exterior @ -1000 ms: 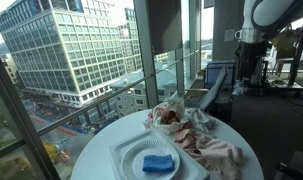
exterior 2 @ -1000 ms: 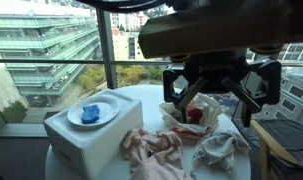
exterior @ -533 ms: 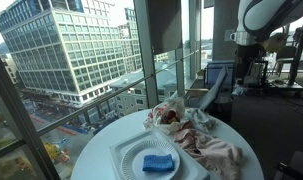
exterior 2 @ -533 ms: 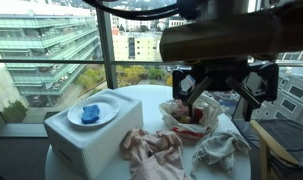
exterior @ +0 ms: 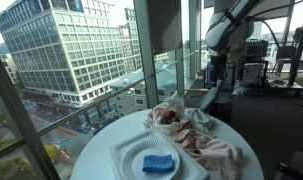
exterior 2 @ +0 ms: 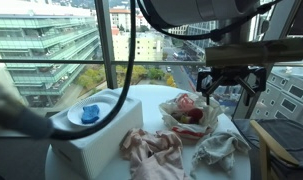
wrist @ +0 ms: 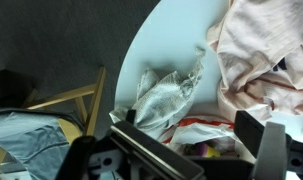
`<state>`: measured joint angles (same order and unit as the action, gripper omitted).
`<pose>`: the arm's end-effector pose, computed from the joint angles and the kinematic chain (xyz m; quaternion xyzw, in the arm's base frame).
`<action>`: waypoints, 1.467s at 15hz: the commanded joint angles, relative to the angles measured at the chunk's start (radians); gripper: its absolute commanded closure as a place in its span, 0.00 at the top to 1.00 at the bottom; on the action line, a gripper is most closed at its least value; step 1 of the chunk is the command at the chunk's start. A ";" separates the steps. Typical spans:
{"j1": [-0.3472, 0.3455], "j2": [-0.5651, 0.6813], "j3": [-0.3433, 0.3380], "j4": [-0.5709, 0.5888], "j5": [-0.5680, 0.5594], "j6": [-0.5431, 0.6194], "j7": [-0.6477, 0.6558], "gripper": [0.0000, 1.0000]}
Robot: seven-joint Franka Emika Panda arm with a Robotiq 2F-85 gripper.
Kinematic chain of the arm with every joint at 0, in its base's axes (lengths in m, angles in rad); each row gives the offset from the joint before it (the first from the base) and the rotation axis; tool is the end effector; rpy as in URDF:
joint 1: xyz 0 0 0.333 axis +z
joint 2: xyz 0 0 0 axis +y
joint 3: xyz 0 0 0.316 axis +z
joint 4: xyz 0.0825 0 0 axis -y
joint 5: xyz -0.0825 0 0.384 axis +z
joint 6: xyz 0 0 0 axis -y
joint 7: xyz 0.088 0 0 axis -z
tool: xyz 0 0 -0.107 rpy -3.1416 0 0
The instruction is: Fold the clothes, then place them into the plastic
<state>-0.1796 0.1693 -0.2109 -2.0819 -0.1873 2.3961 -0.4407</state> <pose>0.5437 -0.2224 0.3623 0.9894 0.0914 0.0321 0.1079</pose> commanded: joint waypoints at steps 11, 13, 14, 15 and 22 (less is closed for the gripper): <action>-0.167 0.750 0.194 0.685 0.189 0.054 -0.044 1.00; -0.160 0.832 0.182 0.759 0.162 0.061 -0.022 1.00; -0.156 0.871 0.175 0.798 0.154 0.064 -0.013 1.00; -0.153 0.909 0.167 0.838 0.149 0.062 0.000 1.00; -0.154 1.097 0.146 1.057 0.137 -0.014 0.039 0.85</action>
<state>-0.3332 1.1834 -0.0556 -1.1575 -0.0313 2.4380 -0.4250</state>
